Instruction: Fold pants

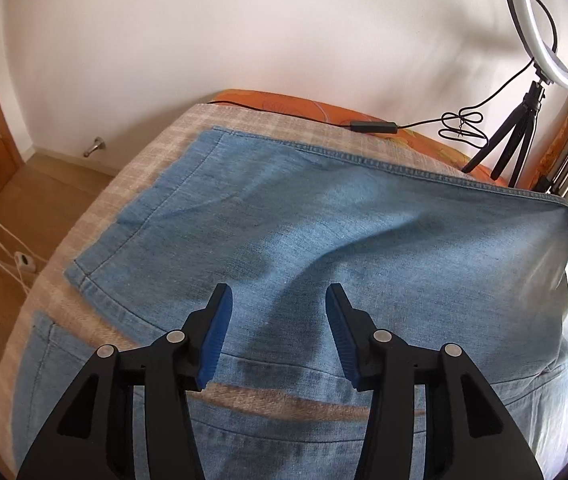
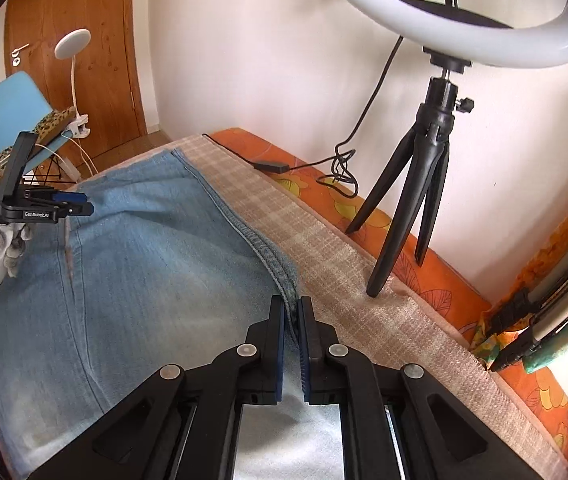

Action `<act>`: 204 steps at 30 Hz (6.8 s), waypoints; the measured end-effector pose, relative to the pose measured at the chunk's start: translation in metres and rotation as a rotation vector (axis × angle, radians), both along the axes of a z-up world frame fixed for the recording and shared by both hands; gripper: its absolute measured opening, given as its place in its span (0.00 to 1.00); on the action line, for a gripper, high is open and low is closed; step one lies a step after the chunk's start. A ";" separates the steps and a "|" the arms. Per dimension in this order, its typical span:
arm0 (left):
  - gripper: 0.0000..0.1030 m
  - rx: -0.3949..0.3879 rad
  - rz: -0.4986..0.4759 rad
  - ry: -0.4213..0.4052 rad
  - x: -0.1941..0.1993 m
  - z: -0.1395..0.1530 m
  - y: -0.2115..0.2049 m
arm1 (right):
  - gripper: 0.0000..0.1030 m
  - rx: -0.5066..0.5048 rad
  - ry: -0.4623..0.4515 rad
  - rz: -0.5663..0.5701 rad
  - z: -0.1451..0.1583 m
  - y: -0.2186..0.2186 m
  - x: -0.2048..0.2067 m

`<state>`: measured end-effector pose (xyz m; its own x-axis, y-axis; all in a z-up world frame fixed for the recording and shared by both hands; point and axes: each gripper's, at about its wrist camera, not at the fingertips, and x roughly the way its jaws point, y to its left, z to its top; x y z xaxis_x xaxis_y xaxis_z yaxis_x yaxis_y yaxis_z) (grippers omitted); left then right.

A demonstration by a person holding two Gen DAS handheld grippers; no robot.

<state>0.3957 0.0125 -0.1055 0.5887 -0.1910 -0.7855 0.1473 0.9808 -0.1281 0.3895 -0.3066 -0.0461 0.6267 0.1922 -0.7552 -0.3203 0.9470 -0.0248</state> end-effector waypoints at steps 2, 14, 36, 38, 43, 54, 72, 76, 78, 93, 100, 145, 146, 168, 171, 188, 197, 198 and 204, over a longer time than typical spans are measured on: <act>0.46 -0.007 0.004 -0.011 -0.004 0.010 0.005 | 0.04 0.003 -0.027 0.033 0.019 0.010 -0.023; 0.75 -0.088 -0.050 0.026 0.010 0.047 -0.035 | 0.03 0.027 0.115 0.273 -0.011 0.092 -0.150; 0.03 -0.076 0.169 0.138 0.071 -0.005 -0.064 | 0.03 0.028 0.124 0.255 -0.042 0.094 -0.161; 0.02 -0.100 0.166 0.094 0.064 0.007 -0.060 | 0.03 0.018 0.119 0.230 -0.038 0.093 -0.159; 0.02 -0.195 0.178 0.000 0.039 0.051 -0.028 | 0.02 -0.016 0.062 0.171 -0.008 0.090 -0.160; 0.02 -0.305 0.180 -0.147 -0.116 0.086 0.057 | 0.02 -0.087 0.018 0.196 0.043 0.116 -0.223; 0.13 -0.455 0.300 -0.081 -0.210 0.017 0.128 | 0.26 -0.129 0.259 0.303 0.002 0.172 -0.276; 0.18 -0.471 0.364 -0.140 -0.220 0.021 0.149 | 0.32 -0.065 0.209 0.334 0.033 0.185 -0.260; 0.22 -0.403 0.387 -0.152 -0.218 0.023 0.156 | 0.33 -0.059 0.173 0.336 0.044 0.195 -0.243; 0.50 -0.232 0.329 -0.064 -0.149 -0.003 0.150 | 0.36 0.122 0.091 0.302 0.052 0.272 -0.081; 0.18 -0.207 0.326 -0.124 -0.152 -0.005 0.148 | 0.36 0.158 0.120 0.284 0.030 0.308 -0.016; 0.16 -0.299 0.405 -0.191 -0.199 0.010 0.237 | 0.00 0.131 0.152 0.407 -0.049 0.487 0.122; 0.16 -0.288 0.403 -0.183 -0.198 0.008 0.236 | 0.00 0.119 0.157 0.403 -0.054 0.489 0.122; 0.31 -0.049 0.470 -0.148 -0.210 0.012 0.243 | 0.35 0.175 0.157 0.303 -0.036 0.443 0.096; 0.31 -0.065 0.455 -0.170 -0.220 0.028 0.240 | 0.39 0.191 0.128 0.297 -0.007 0.424 0.075; 0.38 -0.192 0.109 -0.269 -0.248 0.119 0.133 | 0.62 0.243 -0.042 -0.006 0.128 0.200 -0.135; 0.45 -0.255 -0.114 -0.180 -0.234 0.112 0.044 | 0.63 0.149 -0.034 -0.320 0.116 0.057 -0.257; 0.48 -0.256 -0.144 -0.171 -0.230 0.111 0.032 | 0.63 0.149 -0.027 -0.359 0.112 0.043 -0.269; 0.49 -0.304 -0.335 -0.084 -0.207 0.110 -0.050 | 0.63 0.136 -0.012 -0.599 0.088 -0.038 -0.358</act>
